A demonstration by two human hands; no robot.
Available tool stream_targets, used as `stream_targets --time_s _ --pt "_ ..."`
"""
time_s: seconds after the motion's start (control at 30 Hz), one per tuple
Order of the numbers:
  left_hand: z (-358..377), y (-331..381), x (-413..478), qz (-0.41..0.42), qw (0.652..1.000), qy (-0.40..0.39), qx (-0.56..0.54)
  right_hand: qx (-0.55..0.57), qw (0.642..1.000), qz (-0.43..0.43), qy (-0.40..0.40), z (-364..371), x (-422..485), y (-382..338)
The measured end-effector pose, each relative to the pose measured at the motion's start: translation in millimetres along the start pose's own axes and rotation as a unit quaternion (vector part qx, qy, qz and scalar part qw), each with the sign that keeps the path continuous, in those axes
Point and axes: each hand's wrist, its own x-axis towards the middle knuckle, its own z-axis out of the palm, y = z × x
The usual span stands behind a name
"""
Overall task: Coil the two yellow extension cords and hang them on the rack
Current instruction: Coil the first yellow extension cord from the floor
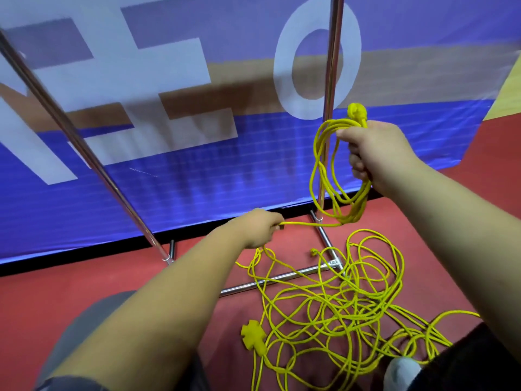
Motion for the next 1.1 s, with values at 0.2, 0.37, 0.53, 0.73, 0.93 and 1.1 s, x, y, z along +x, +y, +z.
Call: stream_targets --time_s 0.2,0.37,0.53,0.73,0.93,1.1 --pt "-84 -5 -37 -0.060 0.968 0.239 0.046 -0.036 0.998 -0.040 -0.018 27 -1 1" --pt "-164 -38 -97 -0.078 0.843 0.532 0.009 0.119 0.992 -0.004 -0.047 56 -5 -7" --pt "-182 -68 -139 -0.131 0.704 0.684 -0.137 0.330 0.937 0.102 -0.051 67 -3 -26" --pt "-147 -48 -115 -0.097 0.833 0.427 -0.340 0.228 0.966 0.096 -0.067 82 -1 -6" --pt "-121 -21 -107 -0.035 0.929 0.281 -0.238 0.037 0.981 0.092 -0.168 101 -6 17" --pt "-114 -16 -90 -0.020 0.917 0.310 -0.251 0.000 0.958 0.102 -0.268 115 -25 18"
